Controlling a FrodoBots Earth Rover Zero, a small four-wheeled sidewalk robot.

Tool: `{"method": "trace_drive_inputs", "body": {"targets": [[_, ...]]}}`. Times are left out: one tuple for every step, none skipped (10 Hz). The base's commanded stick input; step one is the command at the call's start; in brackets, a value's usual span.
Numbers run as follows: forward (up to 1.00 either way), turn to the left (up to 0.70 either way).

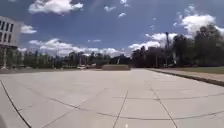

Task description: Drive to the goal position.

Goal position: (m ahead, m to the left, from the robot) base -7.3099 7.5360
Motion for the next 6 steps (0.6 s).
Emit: {"method": "trace_drive_inputs", "body": {"targets": [[0.70,0.00],[0.70,0.00],[0.70,0.00],[0.70,0.00],[0.70,0.00],[0.70,0.00]]}}
